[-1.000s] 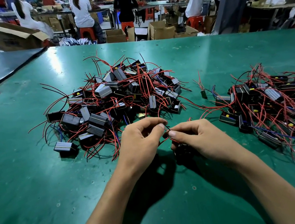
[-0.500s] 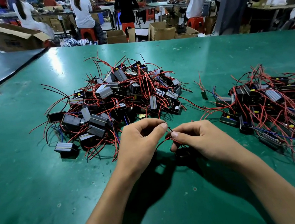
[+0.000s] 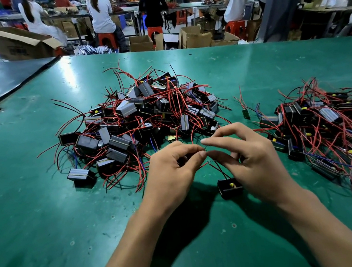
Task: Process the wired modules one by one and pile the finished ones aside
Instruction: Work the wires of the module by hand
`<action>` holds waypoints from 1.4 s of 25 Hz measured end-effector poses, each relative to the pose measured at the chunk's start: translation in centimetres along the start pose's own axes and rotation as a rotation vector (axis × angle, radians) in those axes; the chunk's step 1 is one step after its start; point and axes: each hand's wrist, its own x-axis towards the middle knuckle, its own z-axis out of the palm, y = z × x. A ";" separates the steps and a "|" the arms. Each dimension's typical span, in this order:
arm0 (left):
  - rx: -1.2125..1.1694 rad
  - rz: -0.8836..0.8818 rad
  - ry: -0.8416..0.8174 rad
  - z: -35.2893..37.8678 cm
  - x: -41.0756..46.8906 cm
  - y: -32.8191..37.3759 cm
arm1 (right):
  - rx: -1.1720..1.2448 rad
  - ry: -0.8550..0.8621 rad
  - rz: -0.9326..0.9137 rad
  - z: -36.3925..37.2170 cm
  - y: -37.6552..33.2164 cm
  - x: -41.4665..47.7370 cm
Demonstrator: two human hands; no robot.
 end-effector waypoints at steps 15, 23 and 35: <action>0.051 0.092 -0.022 -0.2 -0.1 -0.2 | 0.014 -0.020 -0.043 -0.1 0.1 0.2; -0.095 -0.080 -0.024 0.3 -0.3 -0.3 | 0.165 -0.018 0.194 0.1 -0.4 0.2; -0.179 -0.173 -0.110 0.6 -0.2 -0.5 | 0.187 -0.088 0.323 0.1 -0.8 0.2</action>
